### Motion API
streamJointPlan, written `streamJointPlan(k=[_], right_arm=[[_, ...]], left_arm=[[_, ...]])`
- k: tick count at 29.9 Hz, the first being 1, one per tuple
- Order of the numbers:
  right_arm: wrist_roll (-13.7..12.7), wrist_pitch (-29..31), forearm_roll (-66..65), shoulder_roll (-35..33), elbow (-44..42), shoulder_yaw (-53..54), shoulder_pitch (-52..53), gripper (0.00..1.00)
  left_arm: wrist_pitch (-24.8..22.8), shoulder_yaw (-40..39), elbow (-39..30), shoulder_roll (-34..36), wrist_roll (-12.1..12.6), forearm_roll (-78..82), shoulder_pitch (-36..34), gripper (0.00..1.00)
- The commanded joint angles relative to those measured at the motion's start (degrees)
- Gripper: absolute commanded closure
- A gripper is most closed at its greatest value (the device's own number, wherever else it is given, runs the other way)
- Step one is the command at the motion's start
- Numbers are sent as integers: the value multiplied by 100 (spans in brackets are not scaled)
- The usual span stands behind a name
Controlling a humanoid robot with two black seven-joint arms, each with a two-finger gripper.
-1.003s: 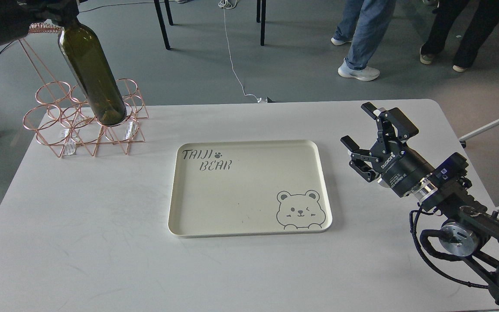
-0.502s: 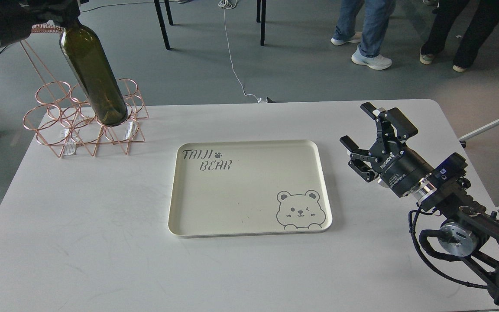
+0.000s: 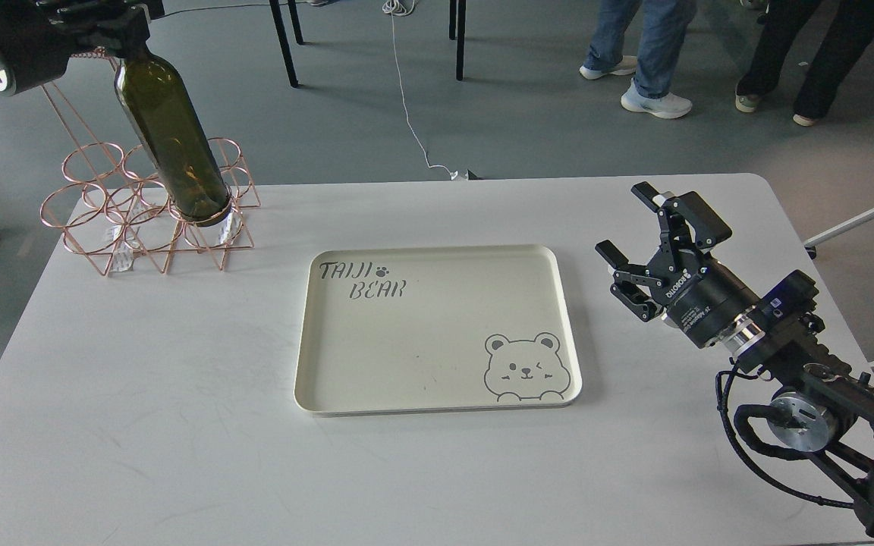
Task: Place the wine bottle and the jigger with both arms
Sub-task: 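Lower the bottle into a slot of the copper rack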
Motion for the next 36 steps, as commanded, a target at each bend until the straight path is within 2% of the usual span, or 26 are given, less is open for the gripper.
streamJointPlan(k=[1, 10, 20, 24, 36], right_arm=[[0, 0, 0, 1, 0, 0, -1, 1], [0, 0, -9, 9, 0, 0, -1, 1], [0, 0, -9, 9, 0, 0, -10, 1], [0, 0, -9, 1, 0, 0, -10, 1], [0, 0, -17, 9, 0, 0, -89, 1]], left_arm=[[16, -1, 0, -28, -1, -1, 25, 92], [130, 113, 9, -90, -1, -10, 77, 88], [174, 122, 9, -143, -1, -19, 139, 79], [174, 122, 9, -143, -1, -19, 165, 70], [174, 122, 9, -151, -1, -19, 218, 63]])
